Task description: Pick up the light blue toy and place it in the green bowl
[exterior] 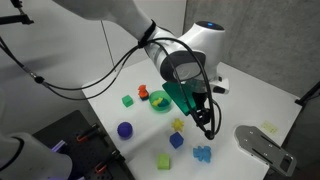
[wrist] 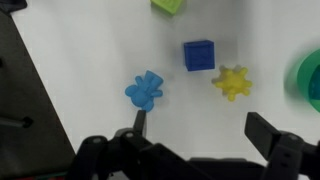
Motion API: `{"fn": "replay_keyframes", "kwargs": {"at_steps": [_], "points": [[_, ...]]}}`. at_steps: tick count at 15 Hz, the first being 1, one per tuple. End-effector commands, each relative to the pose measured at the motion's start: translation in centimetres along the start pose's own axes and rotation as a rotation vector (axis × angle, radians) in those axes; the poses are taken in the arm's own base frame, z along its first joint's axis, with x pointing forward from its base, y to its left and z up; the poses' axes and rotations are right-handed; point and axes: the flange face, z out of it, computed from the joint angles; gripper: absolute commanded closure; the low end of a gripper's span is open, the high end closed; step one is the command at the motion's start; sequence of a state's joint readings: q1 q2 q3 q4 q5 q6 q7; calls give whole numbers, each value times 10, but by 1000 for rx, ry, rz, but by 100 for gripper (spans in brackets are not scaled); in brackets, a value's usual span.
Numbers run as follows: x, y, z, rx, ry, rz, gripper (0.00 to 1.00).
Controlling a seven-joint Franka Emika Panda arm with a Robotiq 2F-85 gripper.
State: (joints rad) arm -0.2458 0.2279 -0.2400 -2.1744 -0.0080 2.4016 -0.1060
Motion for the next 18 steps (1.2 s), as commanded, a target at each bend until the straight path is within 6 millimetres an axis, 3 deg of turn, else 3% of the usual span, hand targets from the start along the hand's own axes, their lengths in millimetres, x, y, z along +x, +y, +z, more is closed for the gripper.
{"fn": "replay_keyframes", "kwargs": {"at_steps": [1,7,9,14,18], "points": [[21,14,25,-28,34,96,0],[34,25,73,-76,69,203,0],[25,22,74,-62,51,181,0],[29,22,77,-65,53,195,0],[33,32,102,-59,60,239,0]]}}
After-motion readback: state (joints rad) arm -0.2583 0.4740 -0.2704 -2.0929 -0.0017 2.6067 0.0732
